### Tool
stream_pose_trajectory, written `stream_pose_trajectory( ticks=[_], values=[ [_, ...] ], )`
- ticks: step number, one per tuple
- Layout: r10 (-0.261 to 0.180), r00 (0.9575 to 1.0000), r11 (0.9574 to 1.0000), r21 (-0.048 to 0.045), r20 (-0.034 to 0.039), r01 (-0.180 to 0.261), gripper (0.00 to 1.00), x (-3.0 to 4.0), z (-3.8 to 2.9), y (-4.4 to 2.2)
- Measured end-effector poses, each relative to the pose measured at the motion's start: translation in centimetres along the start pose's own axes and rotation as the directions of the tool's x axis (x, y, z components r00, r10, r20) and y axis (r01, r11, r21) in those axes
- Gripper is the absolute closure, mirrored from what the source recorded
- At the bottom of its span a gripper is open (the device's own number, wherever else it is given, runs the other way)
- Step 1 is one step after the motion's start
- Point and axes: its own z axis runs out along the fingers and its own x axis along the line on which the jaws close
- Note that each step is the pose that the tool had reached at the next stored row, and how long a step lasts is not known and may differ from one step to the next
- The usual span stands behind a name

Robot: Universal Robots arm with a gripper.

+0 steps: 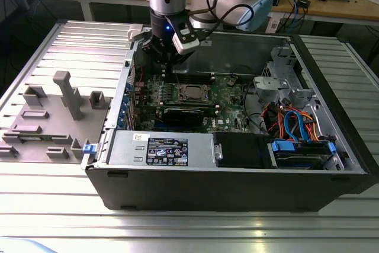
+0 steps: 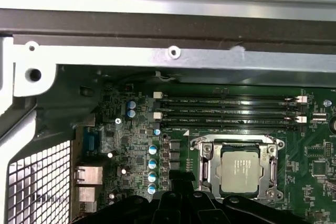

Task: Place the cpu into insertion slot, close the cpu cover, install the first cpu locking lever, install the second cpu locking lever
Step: 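Install the first cpu locking lever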

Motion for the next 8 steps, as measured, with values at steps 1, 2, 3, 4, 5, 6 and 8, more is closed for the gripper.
stream_pose_trajectory(
  ticks=[1,2,3,4,5,6,8],
  values=[
    [-0.001,1.0000,1.0000,0.0000,0.0000,0.001,0.89,0.01,0.05,0.10],
    [-0.001,1.0000,1.0000,-0.0001,0.0000,0.001,0.89,0.02,0.10,0.23],
    [-0.002,1.0000,1.0000,0.0000,-0.0001,0.002,0.89,0.02,0.13,0.37],
    [-0.004,1.0000,1.0000,-0.0002,0.0000,0.004,0.89,0.03,0.16,0.55],
    [-0.005,1.0000,1.0000,-0.0002,-0.0001,0.005,0.89,0.03,0.19,0.73],
    [-0.006,1.0000,1.0000,-0.0003,0.0000,0.006,0.89,0.03,0.20,0.92],
    [-0.008,1.0000,1.0000,-0.0004,0.0000,0.008,0.89,0.04,0.22,1.32]
  ],
)
